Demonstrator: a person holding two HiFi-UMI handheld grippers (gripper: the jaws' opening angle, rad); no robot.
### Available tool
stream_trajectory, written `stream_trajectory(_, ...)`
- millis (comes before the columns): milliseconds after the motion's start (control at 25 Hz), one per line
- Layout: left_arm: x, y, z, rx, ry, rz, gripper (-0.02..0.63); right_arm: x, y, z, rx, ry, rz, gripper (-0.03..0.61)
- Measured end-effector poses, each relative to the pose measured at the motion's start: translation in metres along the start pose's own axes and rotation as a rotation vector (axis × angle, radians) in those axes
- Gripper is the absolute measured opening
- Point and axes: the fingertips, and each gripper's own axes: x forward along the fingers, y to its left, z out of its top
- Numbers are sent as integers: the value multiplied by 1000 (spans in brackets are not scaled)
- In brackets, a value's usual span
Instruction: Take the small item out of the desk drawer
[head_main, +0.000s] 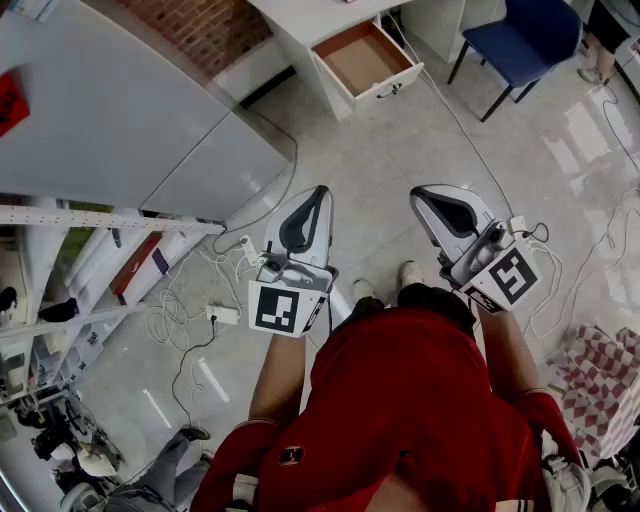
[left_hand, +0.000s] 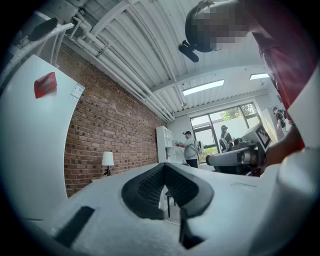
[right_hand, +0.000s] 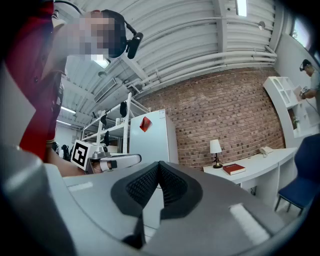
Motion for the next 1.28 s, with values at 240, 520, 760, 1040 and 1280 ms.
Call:
stream_trajectory(240,10,-2,-1,7,1,3,3,-2,-10,2,8,-13,6,11)
stream_trajectory(520,26,-6,-1,13,14,18,3,-8,-27,2,38,-23,50,11)
stream_trajectory(760,53,-19,1,34,21,38,3,-24,-61,2,44,-15,75,11)
stream_trajectory(1040,93,-25,4,45,18,100,3,-48,-109,9,45,-12,115,11)
stream_trajectory(1280,115,-29,0,45,31,117,3,-59,-143,14,20,-4,114,11)
